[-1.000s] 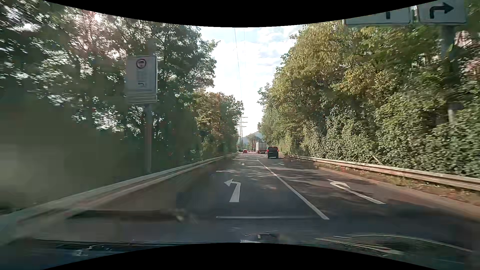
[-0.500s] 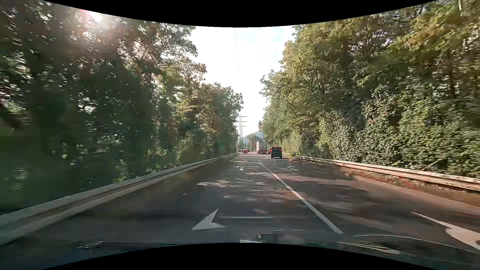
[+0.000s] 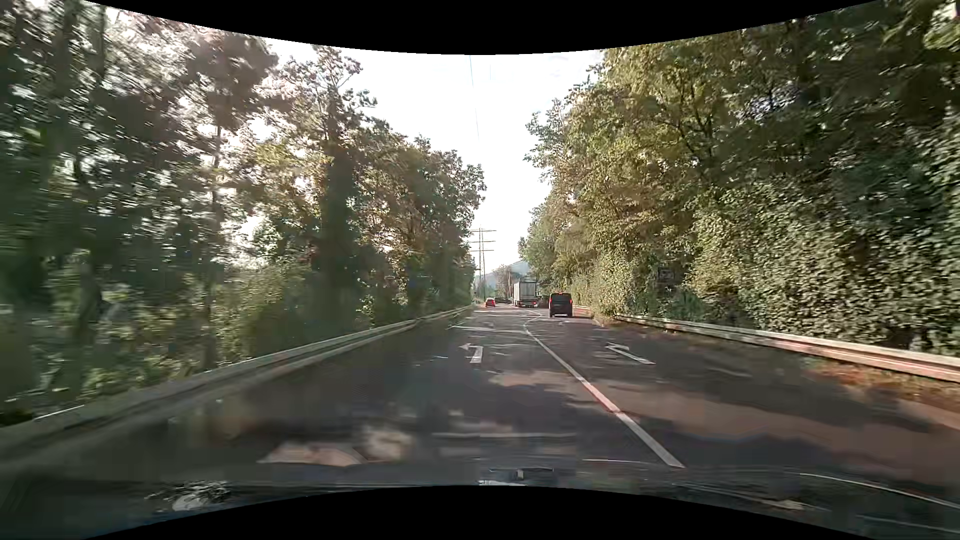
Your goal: Follow the waypoints while adhering to traffic rules and regulations
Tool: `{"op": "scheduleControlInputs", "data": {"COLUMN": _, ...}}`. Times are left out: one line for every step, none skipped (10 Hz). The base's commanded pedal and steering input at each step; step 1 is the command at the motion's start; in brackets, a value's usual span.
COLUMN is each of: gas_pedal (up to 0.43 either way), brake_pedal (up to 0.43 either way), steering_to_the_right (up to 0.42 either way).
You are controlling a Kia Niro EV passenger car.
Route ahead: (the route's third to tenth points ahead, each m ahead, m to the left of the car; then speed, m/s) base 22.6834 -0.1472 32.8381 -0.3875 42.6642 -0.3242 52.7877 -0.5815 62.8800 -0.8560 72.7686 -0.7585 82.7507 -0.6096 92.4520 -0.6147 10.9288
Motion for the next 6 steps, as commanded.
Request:
{"op": "scheduleControlInputs", "data": {"gas_pedal": 0.039, "brake_pedal": 0.000, "steering_to_the_right": 0.000}}
{"op": "scheduleControlInputs", "data": {"gas_pedal": 0.039, "brake_pedal": 0.000, "steering_to_the_right": 0.000}}
{"op": "scheduleControlInputs", "data": {"gas_pedal": 0.039, "brake_pedal": 0.000, "steering_to_the_right": 0.000}}
{"op": "scheduleControlInputs", "data": {"gas_pedal": 0.039, "brake_pedal": 0.000, "steering_to_the_right": 0.000}}
{"op": "scheduleControlInputs", "data": {"gas_pedal": 0.039, "brake_pedal": 0.000, "steering_to_the_right": 0.000}}
{"op": "scheduleControlInputs", "data": {"gas_pedal": 0.039, "brake_pedal": 0.000, "steering_to_the_right": 0.000}}
